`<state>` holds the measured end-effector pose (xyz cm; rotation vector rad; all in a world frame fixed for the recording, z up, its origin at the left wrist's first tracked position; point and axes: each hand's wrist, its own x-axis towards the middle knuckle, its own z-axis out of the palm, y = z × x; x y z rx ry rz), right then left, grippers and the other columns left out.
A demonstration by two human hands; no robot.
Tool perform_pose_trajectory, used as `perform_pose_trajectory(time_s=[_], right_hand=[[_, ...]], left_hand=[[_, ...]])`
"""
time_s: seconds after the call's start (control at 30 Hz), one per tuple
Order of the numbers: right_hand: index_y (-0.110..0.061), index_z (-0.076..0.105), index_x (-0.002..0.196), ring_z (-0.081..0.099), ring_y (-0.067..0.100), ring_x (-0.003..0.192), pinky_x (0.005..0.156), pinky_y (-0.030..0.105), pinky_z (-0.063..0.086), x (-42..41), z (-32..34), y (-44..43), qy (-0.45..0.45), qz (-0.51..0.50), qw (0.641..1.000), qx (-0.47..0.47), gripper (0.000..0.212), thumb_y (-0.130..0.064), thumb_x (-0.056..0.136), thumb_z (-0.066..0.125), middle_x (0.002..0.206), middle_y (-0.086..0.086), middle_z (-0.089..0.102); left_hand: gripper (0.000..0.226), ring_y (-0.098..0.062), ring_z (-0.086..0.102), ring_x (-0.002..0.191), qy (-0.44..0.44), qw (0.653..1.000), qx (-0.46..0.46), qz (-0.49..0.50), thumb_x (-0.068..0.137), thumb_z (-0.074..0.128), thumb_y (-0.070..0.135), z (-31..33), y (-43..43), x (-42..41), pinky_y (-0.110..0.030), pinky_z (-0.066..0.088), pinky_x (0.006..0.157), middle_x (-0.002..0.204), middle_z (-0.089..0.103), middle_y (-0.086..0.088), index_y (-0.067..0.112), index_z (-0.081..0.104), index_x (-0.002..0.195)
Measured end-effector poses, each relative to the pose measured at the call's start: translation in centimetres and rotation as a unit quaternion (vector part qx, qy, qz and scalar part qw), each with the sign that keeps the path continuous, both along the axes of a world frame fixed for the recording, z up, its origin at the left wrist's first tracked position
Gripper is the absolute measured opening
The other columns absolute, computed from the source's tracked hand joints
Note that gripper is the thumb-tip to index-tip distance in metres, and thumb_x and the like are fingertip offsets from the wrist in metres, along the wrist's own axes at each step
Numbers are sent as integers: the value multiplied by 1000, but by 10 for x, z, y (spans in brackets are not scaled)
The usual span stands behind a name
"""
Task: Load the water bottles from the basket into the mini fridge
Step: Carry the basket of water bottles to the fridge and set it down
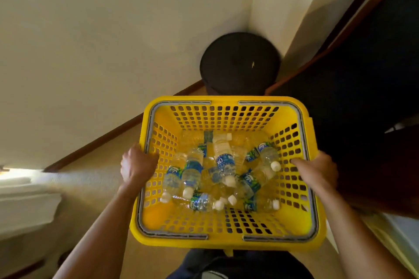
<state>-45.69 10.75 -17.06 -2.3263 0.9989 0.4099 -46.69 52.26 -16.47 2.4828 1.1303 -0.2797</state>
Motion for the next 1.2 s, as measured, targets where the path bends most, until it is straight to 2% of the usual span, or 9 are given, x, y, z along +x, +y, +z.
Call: perform_pose_trajectory(time_s=[0.1, 0.2, 0.27, 0.47, 0.67, 0.87, 0.97, 1.07, 1.2], right_hand=[[-12, 49, 79, 46, 15, 56, 48, 25, 32, -42, -12, 7, -7, 4, 1000, -18, 34, -31, 82, 77, 68, 1, 49], [-14, 48, 77, 63, 25, 62, 55, 35, 53, -91, -32, 11, 7, 7, 999, -31, 39, -39, 77, 78, 74, 4, 59], [-20, 48, 75, 68, 28, 64, 61, 45, 60, -119, -46, 9, 22, 3, 999, -35, 38, -42, 74, 79, 79, 7, 66], [-7, 58, 88, 60, 33, 78, 62, 35, 46, -173, -81, 0, 64, -18, 996, -65, 44, -42, 73, 81, 90, 14, 64], [-7, 55, 82, 68, 36, 79, 66, 39, 52, -198, -158, -8, 93, -22, 993, -69, 48, -48, 71, 79, 89, 17, 68], [-11, 64, 88, 71, 29, 66, 64, 37, 57, -202, -260, -14, 92, -29, 994, -57, 47, -52, 71, 77, 82, 13, 73], [-11, 65, 95, 72, 31, 73, 67, 39, 57, -192, -307, -13, 74, -34, 996, -45, 45, -48, 74, 78, 88, 13, 73], [-8, 65, 103, 69, 31, 79, 63, 31, 49, -182, -350, -15, 55, -40, 997, -44, 45, -43, 77, 78, 95, 14, 73], [-1, 63, 106, 66, 38, 100, 74, 34, 43, -162, -389, -14, 29, -66, 995, -65, 51, -39, 77, 79, 111, 20, 69]], left_hand=[[25, -21, 54, 58, 3, 1000, -9, 7, 78, 74, 35, -13, 8, -45, -34, 48, 58, 69, 58, -4, 14, 62, 86], [26, -24, 56, 63, 21, 1000, -11, -4, 78, 74, 34, -29, 12, -86, -36, 48, 60, 71, 56, -5, 14, 60, 86], [25, -26, 57, 67, 30, 999, -17, -16, 77, 73, 34, -44, 12, -108, -36, 49, 62, 74, 59, -6, 16, 58, 85], [27, -28, 55, 75, 66, 997, -24, -29, 77, 72, 34, -96, 1, -154, -38, 49, 69, 79, 59, -7, 14, 57, 88], [26, -29, 57, 78, 94, 994, -38, -32, 72, 68, 35, -184, -10, -175, -39, 48, 69, 85, 62, -10, 17, 52, 81], [27, -27, 44, 91, 108, 993, -30, -45, 81, 68, 32, -276, -20, -168, -39, 37, 78, 97, 47, -9, 12, 54, 94], [29, -27, 45, 91, 100, 993, -19, -57, 81, 68, 34, -324, -19, -156, -41, 39, 79, 97, 49, -11, 12, 53, 94], [31, -29, 48, 88, 83, 994, -13, -72, 80, 68, 37, -370, -16, -138, -42, 42, 76, 95, 54, -12, 14, 52, 92], [33, -31, 54, 85, 63, 993, 0, -102, 77, 67, 41, -414, -15, -108, -43, 46, 73, 91, 58, -13, 16, 50, 87]])
